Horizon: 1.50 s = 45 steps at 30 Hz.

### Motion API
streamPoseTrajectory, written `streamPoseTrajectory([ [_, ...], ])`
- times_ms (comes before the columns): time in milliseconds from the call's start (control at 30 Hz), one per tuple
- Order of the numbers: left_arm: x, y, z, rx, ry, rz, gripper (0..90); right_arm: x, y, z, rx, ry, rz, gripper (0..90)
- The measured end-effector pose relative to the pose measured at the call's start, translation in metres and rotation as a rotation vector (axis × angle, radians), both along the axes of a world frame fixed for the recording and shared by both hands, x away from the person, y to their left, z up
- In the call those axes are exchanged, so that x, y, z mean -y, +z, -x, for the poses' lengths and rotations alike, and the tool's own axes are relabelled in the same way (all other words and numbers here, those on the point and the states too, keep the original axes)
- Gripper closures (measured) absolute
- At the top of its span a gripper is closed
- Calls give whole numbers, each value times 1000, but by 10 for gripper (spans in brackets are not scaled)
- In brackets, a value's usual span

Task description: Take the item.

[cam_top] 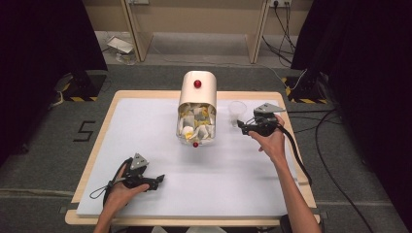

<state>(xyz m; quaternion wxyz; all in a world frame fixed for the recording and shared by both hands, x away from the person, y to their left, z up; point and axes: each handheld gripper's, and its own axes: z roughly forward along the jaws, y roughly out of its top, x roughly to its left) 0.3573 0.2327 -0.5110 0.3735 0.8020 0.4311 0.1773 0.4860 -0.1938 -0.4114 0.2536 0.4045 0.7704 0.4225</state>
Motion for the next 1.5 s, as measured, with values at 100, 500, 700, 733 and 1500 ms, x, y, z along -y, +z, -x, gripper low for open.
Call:
streamPoseTrajectory([
  [100,0,0,0,0,0,0,92,1,-3,4,-5,-4,3,217],
  [500,0,0,0,0,0,0,92,3,-16,16,-21,-1,12,214],
  [700,0,0,0,1,0,0,92,0,-19,24,-15,12,19,217],
  [733,0,0,0,0,0,0,92,0,-19,25,-16,12,15,217],
  [1500,0,0,0,1,0,0,92,-6,-28,53,-14,51,15,232],
])
